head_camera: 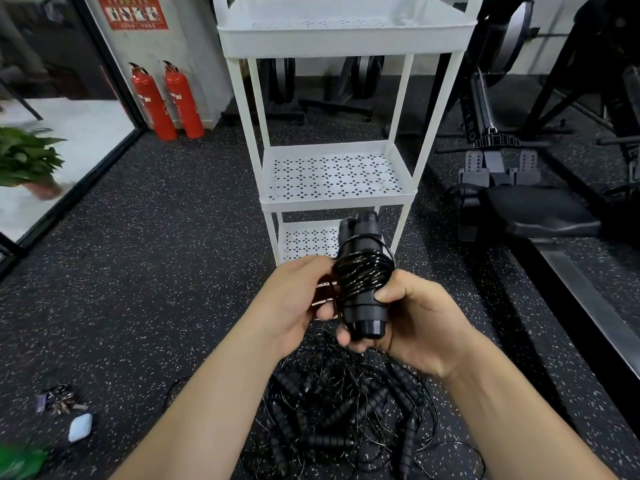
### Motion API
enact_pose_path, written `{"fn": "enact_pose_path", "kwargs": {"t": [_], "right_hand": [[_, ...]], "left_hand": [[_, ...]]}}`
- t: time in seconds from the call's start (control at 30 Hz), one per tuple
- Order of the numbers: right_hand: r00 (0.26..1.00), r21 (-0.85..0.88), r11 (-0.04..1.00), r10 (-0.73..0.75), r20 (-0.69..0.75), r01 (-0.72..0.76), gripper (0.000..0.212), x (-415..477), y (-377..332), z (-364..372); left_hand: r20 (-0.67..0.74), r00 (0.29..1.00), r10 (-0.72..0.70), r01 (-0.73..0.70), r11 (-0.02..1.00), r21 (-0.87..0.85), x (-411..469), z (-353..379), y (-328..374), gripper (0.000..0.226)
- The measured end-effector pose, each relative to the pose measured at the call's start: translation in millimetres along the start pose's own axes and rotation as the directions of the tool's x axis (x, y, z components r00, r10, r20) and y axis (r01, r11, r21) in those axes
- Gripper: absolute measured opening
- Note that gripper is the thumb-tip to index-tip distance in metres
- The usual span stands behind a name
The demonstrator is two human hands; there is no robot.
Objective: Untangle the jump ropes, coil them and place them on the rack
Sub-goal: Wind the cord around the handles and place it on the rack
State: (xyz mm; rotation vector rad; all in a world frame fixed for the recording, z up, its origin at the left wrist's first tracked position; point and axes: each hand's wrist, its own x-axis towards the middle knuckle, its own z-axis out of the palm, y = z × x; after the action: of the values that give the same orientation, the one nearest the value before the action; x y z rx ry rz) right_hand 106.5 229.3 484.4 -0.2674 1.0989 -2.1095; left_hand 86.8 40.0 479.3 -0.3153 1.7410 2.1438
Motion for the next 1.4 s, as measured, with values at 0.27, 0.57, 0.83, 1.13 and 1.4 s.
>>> {"fn": "enact_pose_path", "kwargs": {"t": [0.27,0.57,0.83,1.13,1.4], "right_hand": [[0.947,-0.113,0.987,-0.145,-0.285,0.117,0.073,11.6,7.2,10.3],[0.800,-0.390,0.899,-0.377,-0.466,0.197,0.055,16.4,19.5,22.5],[0.841,-0.415,0.896,-0.341,-0.419,0.157,0.059,23.9,33.7,31.3],[0.887,-0.269,0.953,-0.243,-0.392,0.142,0.059,24.4,35.5,36.9],[0.843,-0.198,0.966,-0.243,-0.480,0.165,0.045,26.4,35.6,41.4]], "left_hand": [[-0.158,0.977,0.140,-0.161,0.979,-0.127,6.6,3.2,-6.4,0.024],[-0.214,0.963,0.164,-0.205,0.961,-0.187,19.3,-0.6,-7.1,0.028],[-0.236,0.954,0.183,-0.235,0.949,-0.211,30.1,-19.3,5.2,0.029],[-0.094,0.992,0.090,-0.113,0.953,-0.280,30.7,-41.7,16.7,0.034],[-0.064,0.997,0.036,-0.054,0.951,-0.305,20.1,-31.5,22.4,0.057]]}}
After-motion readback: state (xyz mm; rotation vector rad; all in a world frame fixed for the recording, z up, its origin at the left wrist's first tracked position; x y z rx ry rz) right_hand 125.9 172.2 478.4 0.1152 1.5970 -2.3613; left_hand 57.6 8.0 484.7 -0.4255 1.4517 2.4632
